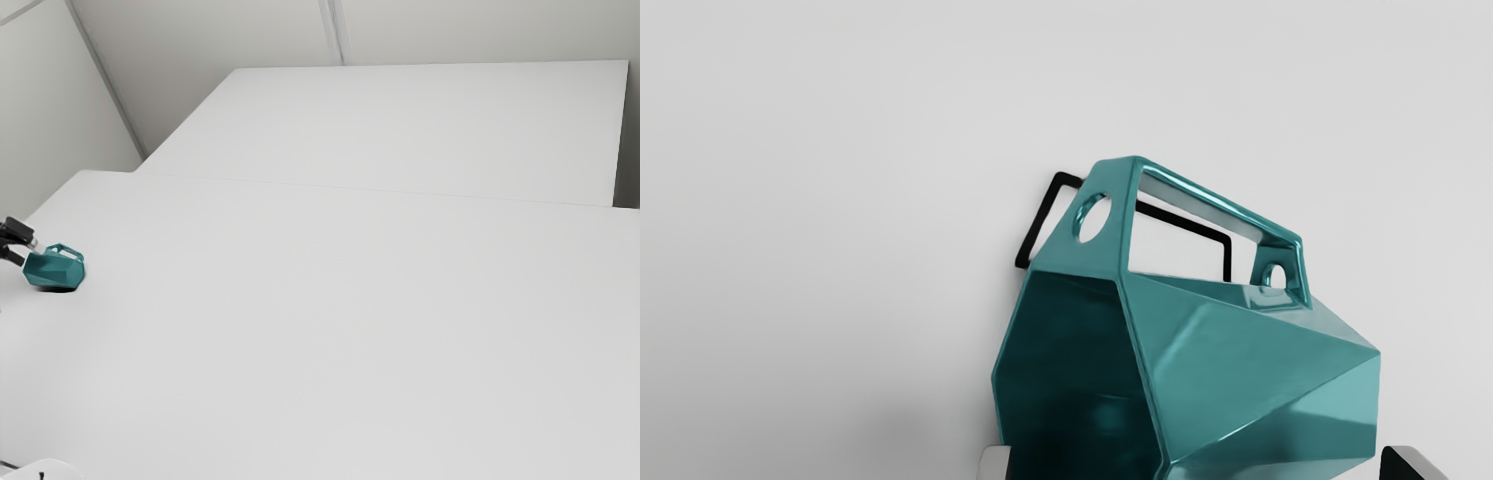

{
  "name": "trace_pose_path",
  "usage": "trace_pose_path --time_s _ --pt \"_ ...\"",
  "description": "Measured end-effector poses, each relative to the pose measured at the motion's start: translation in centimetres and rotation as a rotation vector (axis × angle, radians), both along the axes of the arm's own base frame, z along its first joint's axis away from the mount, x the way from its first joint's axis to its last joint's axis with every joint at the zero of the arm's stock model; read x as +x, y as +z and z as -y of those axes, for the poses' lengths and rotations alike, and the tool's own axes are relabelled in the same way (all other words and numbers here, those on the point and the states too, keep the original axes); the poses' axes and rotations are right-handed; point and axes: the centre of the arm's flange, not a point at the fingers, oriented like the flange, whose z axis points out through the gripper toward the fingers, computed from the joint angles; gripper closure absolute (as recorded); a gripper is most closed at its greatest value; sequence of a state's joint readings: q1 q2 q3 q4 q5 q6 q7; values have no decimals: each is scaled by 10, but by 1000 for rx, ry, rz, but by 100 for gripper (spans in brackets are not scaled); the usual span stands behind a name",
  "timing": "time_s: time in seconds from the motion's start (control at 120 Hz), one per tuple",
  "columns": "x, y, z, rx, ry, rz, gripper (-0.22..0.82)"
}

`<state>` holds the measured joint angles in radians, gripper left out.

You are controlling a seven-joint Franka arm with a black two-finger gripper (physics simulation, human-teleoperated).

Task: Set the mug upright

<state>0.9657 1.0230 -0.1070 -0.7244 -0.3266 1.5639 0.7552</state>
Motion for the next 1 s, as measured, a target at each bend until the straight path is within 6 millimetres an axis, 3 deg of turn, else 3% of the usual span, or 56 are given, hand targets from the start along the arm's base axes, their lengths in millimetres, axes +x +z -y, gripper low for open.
trace_pose_path --time_s 0.225,1.0 --pt "1 -15 0 -42 0 33 0" --pt "-6 -34 -8 -140 26 140 0"
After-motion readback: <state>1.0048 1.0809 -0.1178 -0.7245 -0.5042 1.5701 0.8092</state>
